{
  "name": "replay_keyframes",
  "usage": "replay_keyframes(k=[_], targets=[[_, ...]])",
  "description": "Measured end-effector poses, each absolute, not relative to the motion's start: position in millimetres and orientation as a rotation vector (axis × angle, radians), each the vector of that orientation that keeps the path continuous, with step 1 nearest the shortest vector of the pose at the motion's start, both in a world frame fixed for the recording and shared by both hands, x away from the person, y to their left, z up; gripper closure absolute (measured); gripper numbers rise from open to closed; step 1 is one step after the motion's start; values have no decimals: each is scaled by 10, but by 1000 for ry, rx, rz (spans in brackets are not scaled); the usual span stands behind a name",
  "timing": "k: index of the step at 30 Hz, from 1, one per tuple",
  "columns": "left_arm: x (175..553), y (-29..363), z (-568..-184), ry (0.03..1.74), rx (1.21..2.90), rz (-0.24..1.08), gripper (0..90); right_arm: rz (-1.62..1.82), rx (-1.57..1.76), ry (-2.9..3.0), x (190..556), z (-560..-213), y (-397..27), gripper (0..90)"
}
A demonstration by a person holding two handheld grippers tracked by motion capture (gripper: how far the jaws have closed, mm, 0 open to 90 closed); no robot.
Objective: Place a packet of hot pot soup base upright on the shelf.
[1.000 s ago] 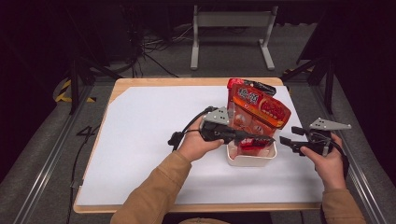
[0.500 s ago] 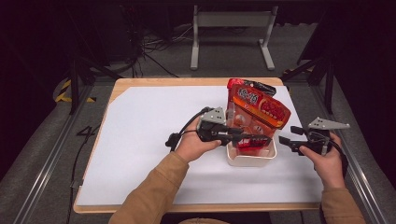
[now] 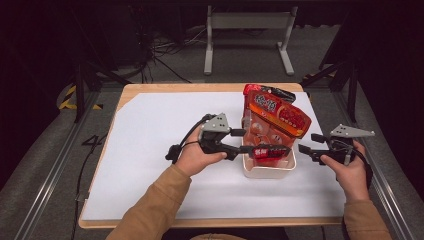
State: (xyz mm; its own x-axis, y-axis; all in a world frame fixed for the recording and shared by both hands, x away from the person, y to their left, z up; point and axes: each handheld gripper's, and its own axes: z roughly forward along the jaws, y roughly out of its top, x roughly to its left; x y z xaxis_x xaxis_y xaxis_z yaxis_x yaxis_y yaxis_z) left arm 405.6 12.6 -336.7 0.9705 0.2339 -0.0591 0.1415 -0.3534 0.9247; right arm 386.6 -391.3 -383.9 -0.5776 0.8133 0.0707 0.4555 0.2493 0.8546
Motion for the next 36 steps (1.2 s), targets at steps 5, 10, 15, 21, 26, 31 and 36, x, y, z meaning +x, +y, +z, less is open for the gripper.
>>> replay_keyframes(k=[5, 10, 15, 21, 26, 31, 36], targets=[[3996, 424, -3312, 333, 1940, 156, 382, 1261, 1152, 2144, 3861, -3838, -3900, 257], [3936, 728, -3287, 380, 1947, 202, 344, 1266, 1137, 2143, 3858, -3839, -3903, 253], [3876, 955, -3298, 439, 1956, 241, 316, 1267, 1121, 2143, 3856, -3848, -3889, 253], [3793, 1307, -3376, 521, 1954, 283, 276, 1272, 1120, 2146, 3857, -3867, -3881, 249], [3769, 1490, -3443, 567, 1939, 298, 246, 1279, 1112, 2147, 3854, -3880, -3878, 245], [3726, 1687, -3556, 618, 1924, 317, 224, 1287, 1099, 2151, 3849, -3900, -3876, 242], [3711, 1814, -3675, 663, 1906, 331, 217, 1294, 1097, 2146, 3847, -3909, -3886, 242]])
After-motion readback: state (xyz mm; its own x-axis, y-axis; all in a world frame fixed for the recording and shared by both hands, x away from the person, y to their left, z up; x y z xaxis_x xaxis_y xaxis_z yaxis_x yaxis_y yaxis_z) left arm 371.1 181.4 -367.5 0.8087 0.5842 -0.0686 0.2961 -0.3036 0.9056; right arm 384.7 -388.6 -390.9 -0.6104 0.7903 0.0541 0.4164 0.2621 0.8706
